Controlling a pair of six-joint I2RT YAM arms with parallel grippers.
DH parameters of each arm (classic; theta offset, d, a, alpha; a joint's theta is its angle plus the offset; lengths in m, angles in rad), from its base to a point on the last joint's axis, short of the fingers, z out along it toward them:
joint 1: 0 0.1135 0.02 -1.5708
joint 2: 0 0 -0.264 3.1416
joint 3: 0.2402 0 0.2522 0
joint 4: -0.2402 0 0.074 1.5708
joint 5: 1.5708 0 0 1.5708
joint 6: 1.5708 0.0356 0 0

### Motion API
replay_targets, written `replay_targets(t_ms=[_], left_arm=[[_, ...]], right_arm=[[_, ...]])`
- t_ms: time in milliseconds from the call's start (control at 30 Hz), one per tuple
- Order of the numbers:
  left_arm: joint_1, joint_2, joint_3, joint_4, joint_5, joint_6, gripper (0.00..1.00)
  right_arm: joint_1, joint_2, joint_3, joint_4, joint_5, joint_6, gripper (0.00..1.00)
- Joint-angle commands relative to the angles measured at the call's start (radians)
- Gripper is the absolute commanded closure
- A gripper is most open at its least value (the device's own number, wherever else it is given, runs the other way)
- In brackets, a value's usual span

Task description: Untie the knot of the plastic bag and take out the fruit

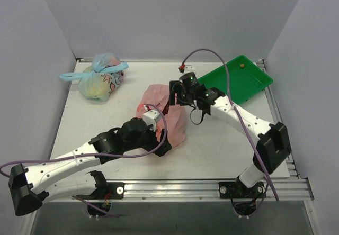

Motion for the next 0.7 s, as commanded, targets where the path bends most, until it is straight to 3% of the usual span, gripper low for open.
replay_targets(t_ms=[0, 200, 467, 667], left_arm=[[0.008, -0.049, 0.107, -0.056, -0.095, -0.010, 0.03], [0.011, -0.075, 0.139, -0.092, -0.131, -0.015, 0.03], [0.094, -0.047, 0.136, -0.150, -0.338, -0.029, 0.03], [0.256, 0.065, 0.159, -0.089, -0.254, -0.007, 0.03]], right_arm=[[0.065, -0.112, -0.069, -0.050, 0.123, 0.000, 0.38], [0.099, -0.140, -0.142, -0.054, 0.131, 0.111, 0.37], [0.103, -0.105, -0.256, 0.032, 0.048, 0.175, 0.41], [0.119, -0.125, -0.333, 0.084, 0.025, 0.180, 0.63]])
